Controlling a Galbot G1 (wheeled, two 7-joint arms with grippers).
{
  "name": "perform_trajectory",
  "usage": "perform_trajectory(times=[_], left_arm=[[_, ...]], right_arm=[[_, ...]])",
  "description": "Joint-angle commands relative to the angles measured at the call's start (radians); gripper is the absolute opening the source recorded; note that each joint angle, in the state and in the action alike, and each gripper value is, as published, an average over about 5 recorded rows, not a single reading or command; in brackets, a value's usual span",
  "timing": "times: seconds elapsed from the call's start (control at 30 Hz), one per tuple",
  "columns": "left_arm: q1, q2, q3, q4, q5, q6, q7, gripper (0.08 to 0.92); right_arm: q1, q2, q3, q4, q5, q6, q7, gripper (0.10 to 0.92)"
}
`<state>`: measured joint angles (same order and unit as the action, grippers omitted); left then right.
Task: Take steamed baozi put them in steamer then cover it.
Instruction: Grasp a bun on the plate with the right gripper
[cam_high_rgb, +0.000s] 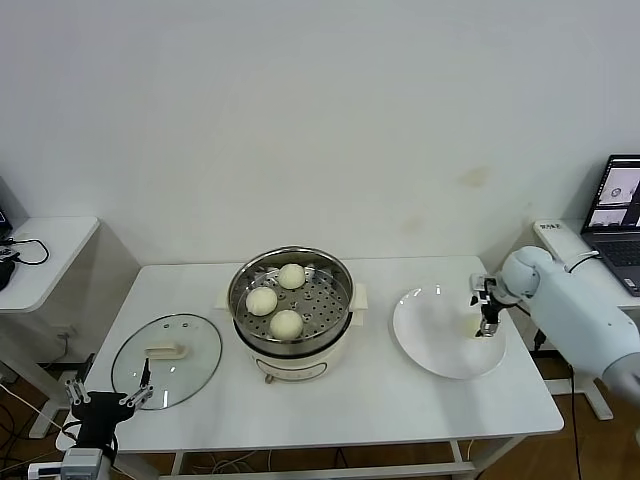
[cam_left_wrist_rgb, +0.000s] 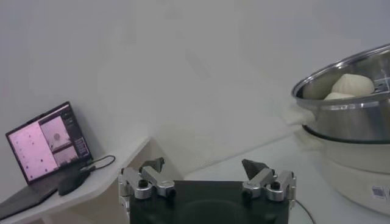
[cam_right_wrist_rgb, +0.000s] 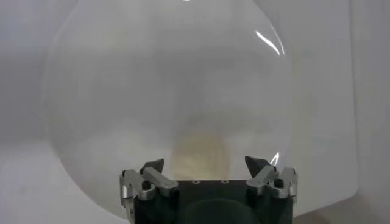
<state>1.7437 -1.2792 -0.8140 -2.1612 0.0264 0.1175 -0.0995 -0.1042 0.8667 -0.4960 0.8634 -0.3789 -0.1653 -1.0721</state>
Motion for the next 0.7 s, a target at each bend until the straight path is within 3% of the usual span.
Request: perform_trajectory(times=[0.03,0.7], left_arm=[[0.001,0.0,-0.002,0.001,0.0,0.0,0.0,0.823],[0.006,-0.006,-0.003,-0.004,0.001,-0.001,0.0,0.823]], right_arm=[[-0.014,0.052,0.025,-0.099,-0.066,0.002,0.001,0.787],[0.017,0.029,0.0,-0.057,-0.021,-0.005,-0.015,0.604]])
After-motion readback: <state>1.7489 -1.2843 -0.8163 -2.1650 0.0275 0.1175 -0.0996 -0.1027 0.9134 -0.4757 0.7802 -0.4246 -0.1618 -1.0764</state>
